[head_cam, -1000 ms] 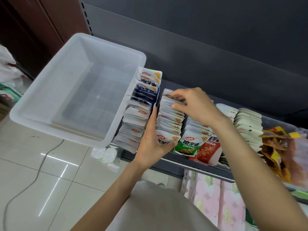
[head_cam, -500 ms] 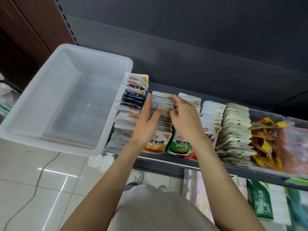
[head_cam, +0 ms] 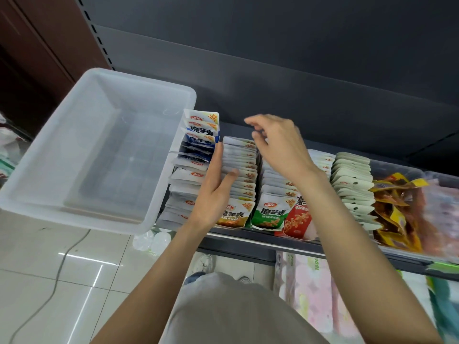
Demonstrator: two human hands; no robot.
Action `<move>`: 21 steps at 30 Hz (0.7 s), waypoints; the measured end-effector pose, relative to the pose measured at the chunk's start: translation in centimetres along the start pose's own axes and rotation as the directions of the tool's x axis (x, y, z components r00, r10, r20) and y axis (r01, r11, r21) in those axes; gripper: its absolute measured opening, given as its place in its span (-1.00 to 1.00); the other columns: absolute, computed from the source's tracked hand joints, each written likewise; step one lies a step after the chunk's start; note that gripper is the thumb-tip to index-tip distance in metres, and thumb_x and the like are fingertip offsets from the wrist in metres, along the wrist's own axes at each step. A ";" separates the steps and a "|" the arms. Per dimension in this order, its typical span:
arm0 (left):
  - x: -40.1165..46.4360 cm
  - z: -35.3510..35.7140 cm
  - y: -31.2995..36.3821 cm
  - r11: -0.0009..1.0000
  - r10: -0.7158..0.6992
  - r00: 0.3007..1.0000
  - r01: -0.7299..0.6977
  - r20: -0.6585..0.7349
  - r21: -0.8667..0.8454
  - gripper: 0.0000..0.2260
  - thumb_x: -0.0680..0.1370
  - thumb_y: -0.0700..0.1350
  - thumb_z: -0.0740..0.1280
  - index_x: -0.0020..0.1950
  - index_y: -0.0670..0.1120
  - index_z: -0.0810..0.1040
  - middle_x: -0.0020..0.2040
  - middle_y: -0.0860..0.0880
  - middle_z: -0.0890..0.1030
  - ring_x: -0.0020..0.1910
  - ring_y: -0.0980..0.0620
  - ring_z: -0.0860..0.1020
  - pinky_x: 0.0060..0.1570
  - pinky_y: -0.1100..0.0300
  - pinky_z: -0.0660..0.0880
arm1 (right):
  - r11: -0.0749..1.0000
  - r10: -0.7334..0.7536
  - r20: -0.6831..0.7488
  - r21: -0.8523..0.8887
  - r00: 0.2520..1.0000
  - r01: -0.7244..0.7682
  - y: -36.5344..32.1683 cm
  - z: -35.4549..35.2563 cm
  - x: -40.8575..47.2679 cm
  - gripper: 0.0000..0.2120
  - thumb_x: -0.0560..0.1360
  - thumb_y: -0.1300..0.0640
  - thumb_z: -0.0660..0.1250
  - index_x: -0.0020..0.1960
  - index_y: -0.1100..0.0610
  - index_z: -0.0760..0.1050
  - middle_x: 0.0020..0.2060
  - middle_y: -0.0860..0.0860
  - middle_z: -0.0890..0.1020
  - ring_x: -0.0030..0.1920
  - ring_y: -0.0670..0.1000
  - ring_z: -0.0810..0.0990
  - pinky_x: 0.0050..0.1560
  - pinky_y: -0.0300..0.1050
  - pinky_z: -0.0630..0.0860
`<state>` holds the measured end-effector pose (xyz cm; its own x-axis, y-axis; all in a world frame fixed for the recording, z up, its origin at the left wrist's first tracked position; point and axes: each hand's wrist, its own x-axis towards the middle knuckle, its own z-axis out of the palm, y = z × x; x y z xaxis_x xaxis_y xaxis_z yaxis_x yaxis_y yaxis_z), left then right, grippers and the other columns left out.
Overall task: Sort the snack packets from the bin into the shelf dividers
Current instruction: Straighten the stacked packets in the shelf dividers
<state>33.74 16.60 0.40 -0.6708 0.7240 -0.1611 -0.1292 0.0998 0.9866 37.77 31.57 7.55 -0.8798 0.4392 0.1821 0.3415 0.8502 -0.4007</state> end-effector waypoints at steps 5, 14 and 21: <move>-0.7 0.2 -0.7 1.000 -0.026 1.000 0.026 -0.015 -0.004 -0.37 0.50 0.11 0.27 0.52 0.15 0.09 0.45 0.10 0.29 0.41 0.10 0.31 0.34 -0.10 0.36 | 0.981 -0.123 0.311 -0.105 0.942 0.163 1.5 1.5 2.9 -0.79 0.59 0.13 0.21 0.13 0.06 0.59 0.01 -0.01 0.66 0.03 0.01 0.60 0.03 -0.07 0.48; -0.6 1.0 -1.0 0.997 -0.037 0.995 0.043 -0.090 0.067 -0.30 0.43 0.18 0.30 0.51 0.19 0.07 0.46 0.13 0.27 0.43 0.12 0.27 0.38 -0.08 0.30 | 0.906 -0.224 0.626 -0.149 0.747 0.396 0.5 -0.4 5.9 -0.81 0.53 0.15 0.30 0.13 0.05 0.56 -0.13 -0.04 0.62 -0.14 -0.06 0.56 -0.14 -0.16 0.42; -0.1 1.2 -1.0 0.999 -0.040 0.996 0.043 -0.083 0.029 -0.37 0.55 -0.05 0.31 0.53 0.11 0.05 0.42 0.17 0.30 0.39 0.18 0.31 0.37 -0.03 0.34 | 0.934 -0.209 0.656 -0.086 0.726 0.347 0.5 -0.2 6.0 -0.77 0.58 0.25 0.19 0.14 0.11 0.57 -0.32 -0.27 0.46 -0.34 -0.23 0.45 -0.30 -0.28 0.32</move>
<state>34.83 17.24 -0.57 -0.7235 0.6600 -0.2023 -0.1363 0.1507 0.9791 32.75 34.67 8.67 -0.9266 -0.0497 -0.3726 0.0421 0.9713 -0.2343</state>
